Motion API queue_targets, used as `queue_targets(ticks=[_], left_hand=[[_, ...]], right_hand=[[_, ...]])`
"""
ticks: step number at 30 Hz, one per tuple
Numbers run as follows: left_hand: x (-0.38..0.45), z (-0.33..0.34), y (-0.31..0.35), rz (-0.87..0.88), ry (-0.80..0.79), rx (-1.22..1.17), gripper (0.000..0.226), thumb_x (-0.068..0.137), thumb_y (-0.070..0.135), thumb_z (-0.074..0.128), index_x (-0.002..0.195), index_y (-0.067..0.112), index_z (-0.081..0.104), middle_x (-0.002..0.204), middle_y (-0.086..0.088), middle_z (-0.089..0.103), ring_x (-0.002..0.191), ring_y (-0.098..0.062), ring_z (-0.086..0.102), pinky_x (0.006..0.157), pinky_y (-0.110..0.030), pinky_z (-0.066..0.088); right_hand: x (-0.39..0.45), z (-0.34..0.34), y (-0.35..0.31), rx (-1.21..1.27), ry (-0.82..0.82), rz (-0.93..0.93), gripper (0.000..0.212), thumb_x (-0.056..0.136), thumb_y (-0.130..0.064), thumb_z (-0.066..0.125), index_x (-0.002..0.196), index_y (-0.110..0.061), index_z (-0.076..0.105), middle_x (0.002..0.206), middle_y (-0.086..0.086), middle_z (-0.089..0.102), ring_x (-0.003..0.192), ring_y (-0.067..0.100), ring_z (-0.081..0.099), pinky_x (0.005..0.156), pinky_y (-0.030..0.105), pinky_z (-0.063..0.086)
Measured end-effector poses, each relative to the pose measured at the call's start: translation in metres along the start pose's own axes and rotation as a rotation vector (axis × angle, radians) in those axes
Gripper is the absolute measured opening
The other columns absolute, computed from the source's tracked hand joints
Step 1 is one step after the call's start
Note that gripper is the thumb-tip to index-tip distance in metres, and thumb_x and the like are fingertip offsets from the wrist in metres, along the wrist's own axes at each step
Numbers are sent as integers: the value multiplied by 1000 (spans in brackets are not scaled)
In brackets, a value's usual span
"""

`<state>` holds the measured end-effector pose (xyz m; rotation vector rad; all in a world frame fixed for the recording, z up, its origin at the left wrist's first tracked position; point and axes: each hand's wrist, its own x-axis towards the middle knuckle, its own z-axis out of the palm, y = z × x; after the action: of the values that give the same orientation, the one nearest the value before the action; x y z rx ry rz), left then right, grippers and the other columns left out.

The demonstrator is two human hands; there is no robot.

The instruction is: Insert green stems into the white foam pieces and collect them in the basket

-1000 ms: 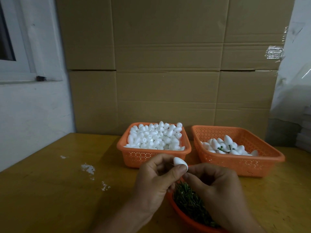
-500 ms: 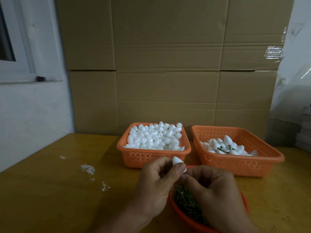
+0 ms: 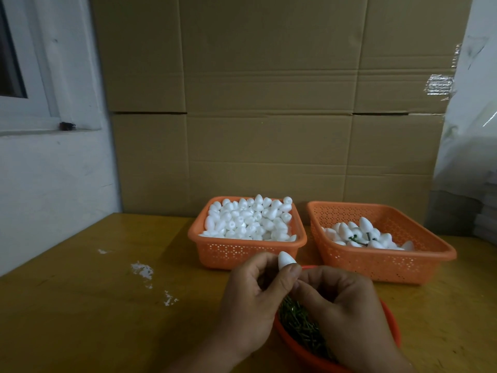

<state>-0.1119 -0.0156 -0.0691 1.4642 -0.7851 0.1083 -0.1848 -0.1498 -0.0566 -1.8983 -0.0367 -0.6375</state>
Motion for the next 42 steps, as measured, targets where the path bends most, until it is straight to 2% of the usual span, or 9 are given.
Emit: queue_targets(ticks=[5, 10, 13, 16, 19, 26, 33, 39, 42], left_hand=[[-1, 0, 3, -7, -11, -49, 30, 82, 56, 63, 95, 31, 74, 66, 17, 64, 63, 6, 59, 57, -11, 44], [-4, 5, -1, -13, -33, 29, 43, 86, 65, 50, 92, 27, 71, 61, 8, 54, 58, -4, 52, 56, -22, 41], [-5, 6, -5, -10, -32, 59, 46, 86, 66, 50, 89, 24, 70, 59, 8, 54, 56, -2, 51, 55, -22, 41], [-5, 6, -7, -11, -27, 79, 45, 85, 67, 49, 88, 27, 71, 58, 9, 56, 56, -2, 52, 55, -22, 41], [-4, 5, -8, -21, -33, 88, 45, 86, 67, 49, 88, 27, 70, 59, 9, 56, 56, -1, 53, 55, -21, 42], [-5, 4, -8, -23, -40, 95, 43, 85, 65, 47, 89, 28, 70, 59, 10, 57, 56, 1, 53, 56, -19, 41], [-5, 4, -7, 9, -60, 119, 41, 88, 63, 47, 89, 29, 70, 59, 10, 57, 56, 0, 52, 56, -19, 41], [-5, 4, -8, 11, -68, 151, 42, 88, 60, 54, 73, 20, 59, 57, 8, 52, 55, -5, 48, 54, -24, 41], [-6, 4, -8, -1, -72, 162, 39, 87, 59, 56, 73, 23, 56, 58, 8, 52, 57, -4, 48, 55, -25, 42]], right_hand=[[8, -6, -1, 65, 22, 33, 13, 81, -14, 78, 74, -24, 79, 64, 2, 73, 48, 1, 59, 47, 11, 43], [45, -37, 13, -192, 201, 34, 8, 85, -19, 77, 77, -22, 78, 64, -14, 72, 50, -4, 61, 46, 9, 42], [76, -61, 27, -406, 300, 30, 10, 87, -16, 75, 78, -18, 79, 53, -11, 66, 46, -3, 58, 43, 12, 38], [108, -82, 45, -626, 317, 82, 18, 89, -13, 69, 73, -10, 77, 62, 6, 70, 53, 19, 64, 51, 36, 49], [135, -97, 63, -708, 329, 206, 27, 88, -13, 65, 63, -5, 71, 62, 16, 68, 58, 35, 64, 53, 34, 47], [165, -103, 85, -825, 361, 442, 32, 88, -32, 69, 69, -8, 61, 69, 11, 63, 59, 24, 59, 53, 29, 45], [162, -101, 86, -904, 329, 487, 21, 85, -20, 71, 71, -8, 60, 68, 9, 62, 59, 24, 61, 49, 28, 45], [152, -104, 71, -898, 297, 378, 25, 89, -13, 59, 65, -9, 65, 63, 9, 64, 57, 25, 61, 50, 30, 48], [139, -102, 56, -882, 289, 230, 41, 91, -5, 53, 53, -19, 60, 58, -2, 61, 57, 20, 58, 54, 27, 45]])
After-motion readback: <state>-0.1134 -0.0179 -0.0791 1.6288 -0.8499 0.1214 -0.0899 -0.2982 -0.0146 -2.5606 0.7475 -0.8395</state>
